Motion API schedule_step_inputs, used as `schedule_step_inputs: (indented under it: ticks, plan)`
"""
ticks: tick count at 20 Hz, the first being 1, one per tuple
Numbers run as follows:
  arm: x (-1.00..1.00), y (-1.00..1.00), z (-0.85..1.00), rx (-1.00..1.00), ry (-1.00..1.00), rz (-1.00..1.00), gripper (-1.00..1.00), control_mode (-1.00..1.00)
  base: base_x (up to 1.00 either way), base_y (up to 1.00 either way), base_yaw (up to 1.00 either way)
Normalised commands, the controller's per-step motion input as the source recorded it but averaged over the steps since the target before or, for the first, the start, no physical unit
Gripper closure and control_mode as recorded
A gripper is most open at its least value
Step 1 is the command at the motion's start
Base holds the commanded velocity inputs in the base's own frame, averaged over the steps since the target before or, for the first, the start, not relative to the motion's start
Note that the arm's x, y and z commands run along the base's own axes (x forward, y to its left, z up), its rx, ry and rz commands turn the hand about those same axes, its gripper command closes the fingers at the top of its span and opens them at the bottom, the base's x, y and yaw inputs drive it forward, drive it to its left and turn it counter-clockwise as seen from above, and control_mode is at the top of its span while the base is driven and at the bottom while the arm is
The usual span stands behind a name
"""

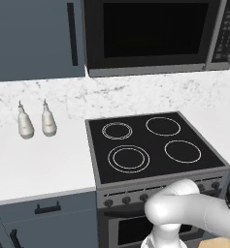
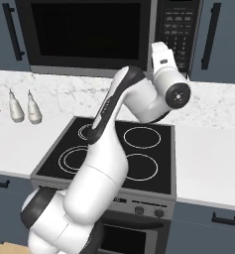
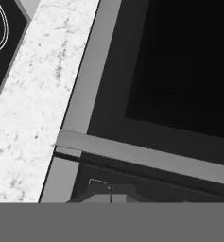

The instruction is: Open the microwave, place the bowl with waffle inside the microwave, then close the microwave door and turn it on.

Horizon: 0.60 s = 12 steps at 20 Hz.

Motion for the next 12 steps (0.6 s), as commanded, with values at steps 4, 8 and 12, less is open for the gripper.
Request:
schedule_step_inputs:
  ticks: [4, 8, 12]
  plan:
    - [0.29, -0.2, -0.19, 0.16, 0.0, 0.0, 1.0, -1.0, 0.0, 0.0, 0.0]
    - [0.26, 0.0, 0.0, 0.17, 0.0, 0.0, 1.0, -1.0, 0.0, 0.0, 0.0]
    - [0.4, 0.0, 0.0, 0.19, 0.0, 0.0, 1.0, -1.0, 0.0, 0.0, 0.0]
